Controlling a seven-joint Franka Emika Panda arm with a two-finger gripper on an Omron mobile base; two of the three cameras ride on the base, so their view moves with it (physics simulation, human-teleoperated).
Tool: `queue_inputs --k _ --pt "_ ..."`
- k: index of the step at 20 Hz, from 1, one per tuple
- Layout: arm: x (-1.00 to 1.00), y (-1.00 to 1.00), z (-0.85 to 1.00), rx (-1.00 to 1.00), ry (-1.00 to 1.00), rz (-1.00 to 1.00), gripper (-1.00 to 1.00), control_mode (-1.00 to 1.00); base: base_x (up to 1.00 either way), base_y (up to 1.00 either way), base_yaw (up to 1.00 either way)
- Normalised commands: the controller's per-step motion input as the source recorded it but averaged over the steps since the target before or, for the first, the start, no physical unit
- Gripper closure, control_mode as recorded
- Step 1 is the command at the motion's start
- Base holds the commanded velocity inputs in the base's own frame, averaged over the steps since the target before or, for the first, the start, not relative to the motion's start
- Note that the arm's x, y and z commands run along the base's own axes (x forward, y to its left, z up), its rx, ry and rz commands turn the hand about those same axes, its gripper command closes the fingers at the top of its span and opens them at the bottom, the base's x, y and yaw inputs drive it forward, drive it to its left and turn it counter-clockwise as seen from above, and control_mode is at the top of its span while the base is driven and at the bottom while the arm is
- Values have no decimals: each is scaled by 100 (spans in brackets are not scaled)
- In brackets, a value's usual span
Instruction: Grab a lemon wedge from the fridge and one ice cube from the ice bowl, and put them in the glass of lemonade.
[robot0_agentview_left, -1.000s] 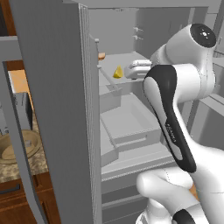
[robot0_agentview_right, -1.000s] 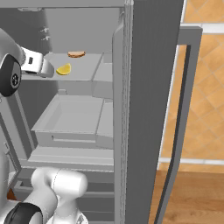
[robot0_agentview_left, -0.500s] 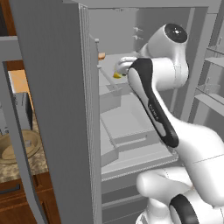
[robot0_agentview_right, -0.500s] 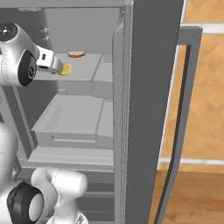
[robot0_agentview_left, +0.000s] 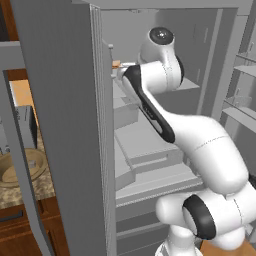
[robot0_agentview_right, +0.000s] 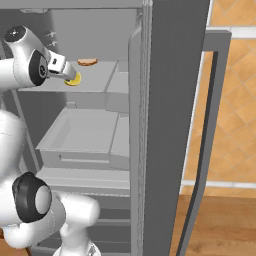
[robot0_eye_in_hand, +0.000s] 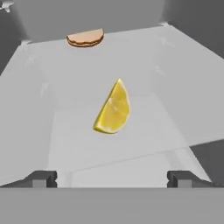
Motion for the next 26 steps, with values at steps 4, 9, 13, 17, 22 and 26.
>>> queue_inputs --k 4,9,13,17,22,26 --pt "67 -16 -32 0 9 -3 -100 -100 0 0 0" --pt "39 -7 -4 -1 9 5 -100 -100 0 0 0" --pt "12 0 -9 -8 21 13 -100 -100 0 0 0" --pt "7 0 -2 -8 8 7 -100 -100 0 0 0" --pt "34 8 -1 -2 0 0 -100 -100 0 0 0" --pt "55 21 -17 -1 0 0 -100 -100 0 0 0"
